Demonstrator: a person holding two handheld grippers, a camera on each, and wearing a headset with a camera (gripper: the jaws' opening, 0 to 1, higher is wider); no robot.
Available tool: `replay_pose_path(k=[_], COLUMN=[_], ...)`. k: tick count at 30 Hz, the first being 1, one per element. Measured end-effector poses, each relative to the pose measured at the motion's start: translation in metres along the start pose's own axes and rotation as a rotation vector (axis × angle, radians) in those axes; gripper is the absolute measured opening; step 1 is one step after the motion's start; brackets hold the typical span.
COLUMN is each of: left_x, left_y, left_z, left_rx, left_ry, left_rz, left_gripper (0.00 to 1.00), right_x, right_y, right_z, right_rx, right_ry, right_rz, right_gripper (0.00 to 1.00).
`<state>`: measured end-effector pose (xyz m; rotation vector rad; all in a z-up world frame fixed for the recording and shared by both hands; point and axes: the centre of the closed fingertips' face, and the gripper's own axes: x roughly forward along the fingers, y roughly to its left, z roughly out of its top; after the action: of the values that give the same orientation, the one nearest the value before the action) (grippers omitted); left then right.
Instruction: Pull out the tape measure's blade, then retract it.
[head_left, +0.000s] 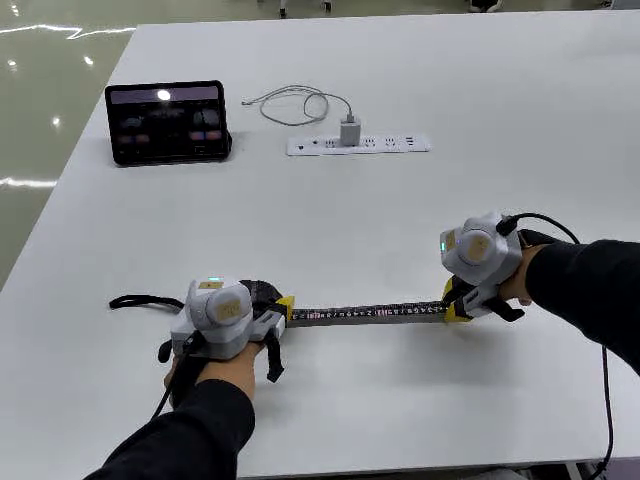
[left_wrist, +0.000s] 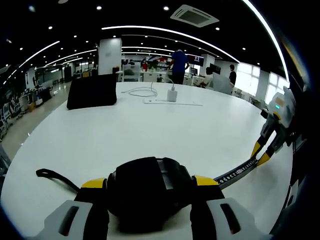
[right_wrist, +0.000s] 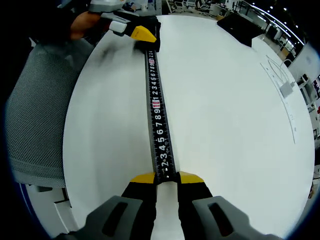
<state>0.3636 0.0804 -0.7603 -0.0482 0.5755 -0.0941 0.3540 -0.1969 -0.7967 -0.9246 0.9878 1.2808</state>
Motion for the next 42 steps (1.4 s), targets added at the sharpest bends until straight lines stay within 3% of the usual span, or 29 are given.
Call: replay_pose_path(k=[42], left_x=[0.000], left_y=[0.000], left_z=[-0.002], left_rx=[-0.001], left_ry=[0.021], left_rz=[-0.011], left_gripper=[0.62], right_x=[0.004], right_y=[0.003], right_z=[0.010], right_rx=[0.014], right_ry=[0.007], right_rz=[-0.007], right_gripper=[0.11])
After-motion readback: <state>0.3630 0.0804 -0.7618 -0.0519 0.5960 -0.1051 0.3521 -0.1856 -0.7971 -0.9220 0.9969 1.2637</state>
